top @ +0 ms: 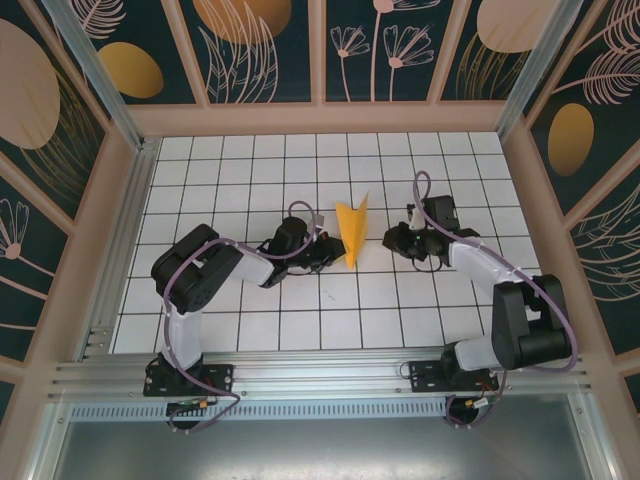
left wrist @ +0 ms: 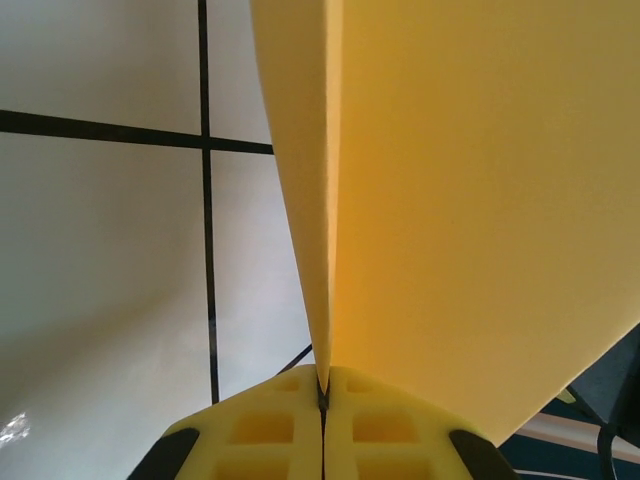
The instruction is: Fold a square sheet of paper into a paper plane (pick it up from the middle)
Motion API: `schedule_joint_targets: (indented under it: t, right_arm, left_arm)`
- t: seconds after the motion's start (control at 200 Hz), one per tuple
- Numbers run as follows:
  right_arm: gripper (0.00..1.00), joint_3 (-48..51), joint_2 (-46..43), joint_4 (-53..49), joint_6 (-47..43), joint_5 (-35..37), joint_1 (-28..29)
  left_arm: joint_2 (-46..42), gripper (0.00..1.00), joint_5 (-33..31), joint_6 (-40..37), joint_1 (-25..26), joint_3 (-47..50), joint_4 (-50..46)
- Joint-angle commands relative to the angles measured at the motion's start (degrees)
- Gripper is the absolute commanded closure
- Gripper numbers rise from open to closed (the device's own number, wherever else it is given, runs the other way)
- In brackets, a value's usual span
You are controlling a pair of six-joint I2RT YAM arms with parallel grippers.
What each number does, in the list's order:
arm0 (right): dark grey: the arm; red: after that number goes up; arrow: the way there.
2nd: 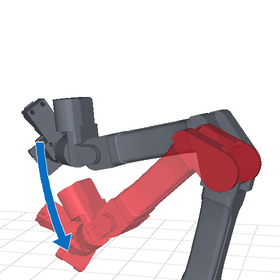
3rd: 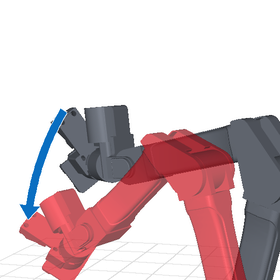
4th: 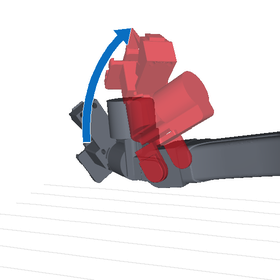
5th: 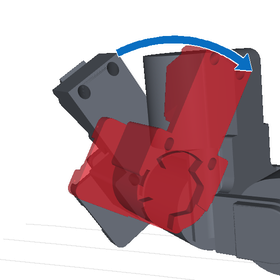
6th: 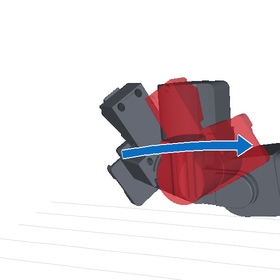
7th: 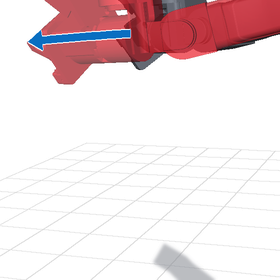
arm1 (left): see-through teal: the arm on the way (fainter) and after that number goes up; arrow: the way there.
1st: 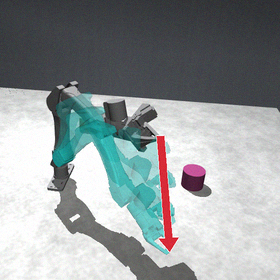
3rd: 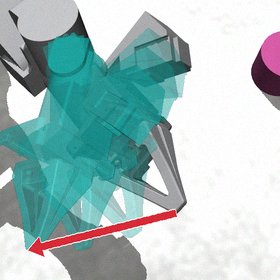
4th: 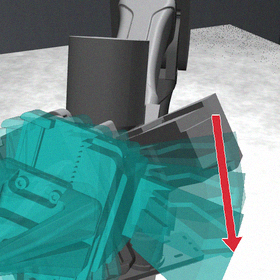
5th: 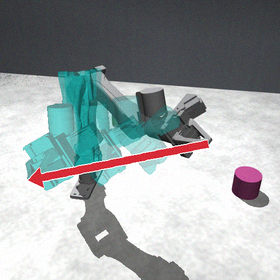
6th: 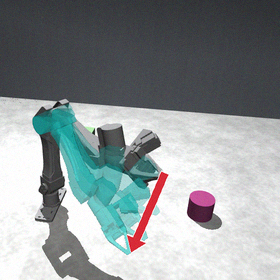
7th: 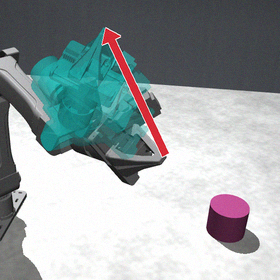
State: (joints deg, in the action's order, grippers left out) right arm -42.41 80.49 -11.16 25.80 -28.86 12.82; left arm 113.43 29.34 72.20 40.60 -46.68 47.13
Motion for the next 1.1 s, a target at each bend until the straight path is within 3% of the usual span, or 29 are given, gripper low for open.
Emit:
schedule_joint_targets:
  t: [0.0, 0.62, 0.921, 1.096]
  right_arm:
    - [0.86, -2.17, 2.89, 1.97, -0.06, -3.44, 2.07]
    - [0.88, -9.33, 13.98, 3.87, 0.82, -2.9, 9.05]
    - [0.88, -13.88, 17.68, 0.42, -0.4, 0.59, 11.27]
    - [0.88, -13.8, 18.23, 0.21, -0.49, 1.24, 11.31]
  left_arm:
    - [0.72, 0.91, 0.2, 0.39, 0.0, 0.41, 2.07]
    - [2.42, 0.83, -1.53, -0.33, -0.04, 2.25, 0.42]
    - [0.72, 0.67, -4.53, -5.42, -0.01, 1.32, -9.13]
    - [-2.56, 0.65, -7.38, -8.38, -0.13, 1.59, -13.95]
